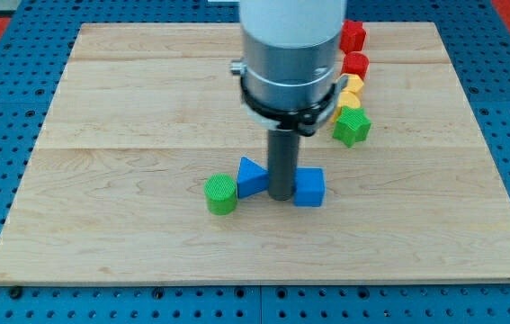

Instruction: Move the blue cube below the green star

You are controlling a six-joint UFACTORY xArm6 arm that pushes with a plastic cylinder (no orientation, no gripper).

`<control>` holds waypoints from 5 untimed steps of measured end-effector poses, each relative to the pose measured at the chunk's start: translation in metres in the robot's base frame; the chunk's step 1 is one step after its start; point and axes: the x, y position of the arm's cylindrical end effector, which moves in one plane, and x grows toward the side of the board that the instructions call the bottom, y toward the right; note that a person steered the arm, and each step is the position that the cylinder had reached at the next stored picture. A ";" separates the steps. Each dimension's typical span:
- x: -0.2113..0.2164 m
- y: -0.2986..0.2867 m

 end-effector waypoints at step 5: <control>0.005 0.044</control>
